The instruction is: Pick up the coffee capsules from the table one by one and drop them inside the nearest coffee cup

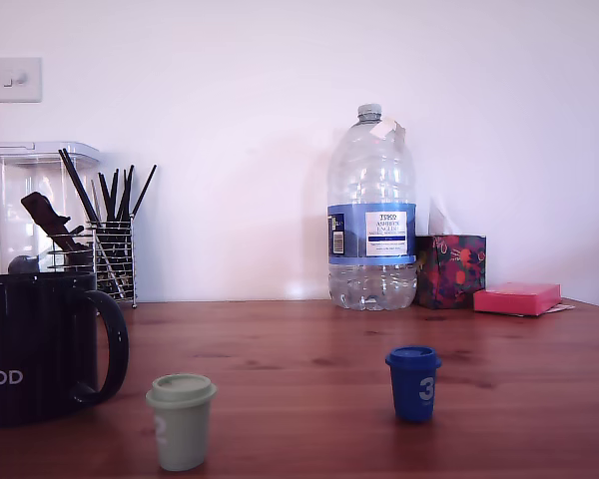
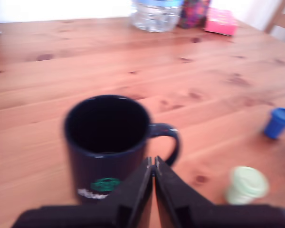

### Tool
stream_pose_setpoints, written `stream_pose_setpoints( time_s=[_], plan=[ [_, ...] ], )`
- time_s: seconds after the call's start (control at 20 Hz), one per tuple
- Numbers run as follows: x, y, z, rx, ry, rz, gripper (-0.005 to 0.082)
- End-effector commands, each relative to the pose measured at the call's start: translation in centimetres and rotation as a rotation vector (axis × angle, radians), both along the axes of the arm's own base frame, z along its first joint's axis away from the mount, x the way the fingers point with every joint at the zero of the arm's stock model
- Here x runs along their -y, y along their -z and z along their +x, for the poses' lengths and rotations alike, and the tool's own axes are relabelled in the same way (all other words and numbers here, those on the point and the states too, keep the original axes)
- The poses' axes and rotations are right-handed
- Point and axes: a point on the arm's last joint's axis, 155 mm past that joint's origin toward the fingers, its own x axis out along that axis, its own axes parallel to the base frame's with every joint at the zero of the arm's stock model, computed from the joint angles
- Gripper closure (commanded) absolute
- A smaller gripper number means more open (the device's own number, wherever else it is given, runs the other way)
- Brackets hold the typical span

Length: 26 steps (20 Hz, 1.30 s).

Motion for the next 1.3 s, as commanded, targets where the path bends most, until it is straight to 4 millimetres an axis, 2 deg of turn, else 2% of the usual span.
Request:
stream_pose_setpoints(
  time_s=[0.0,0.2,0.45,0.7,0.9,1.0,1.05,1.1,1.2,1.25],
  plan=[
    [1.1,-0.7,-0.6,0.02,0.042,-0.022,0.079],
    [3.4,-0.8,-2.1,0.024,0.126,-0.022,0.079],
    [5.4,0.1,-4.2,0.013,0.218,0.029,0.079],
    [6.0,2.0,-5.4,-0.034,0.262,0.094,0.079],
    [6.3,3.4,-5.6,-0.08,0.276,0.135,0.079],
    [6.8,3.4,-5.4,-0.084,0.286,0.13,0.0776],
    [7.2,3.2,-5.3,-0.079,0.295,0.12,0.0739],
    [7.5,3.0,-5.1,-0.07,0.296,0.112,0.064],
    [8.0,2.8,-4.6,-0.059,0.295,0.103,0.032],
    [8.3,3.0,-4.5,-0.061,0.299,0.107,0.0217]
  ],
)
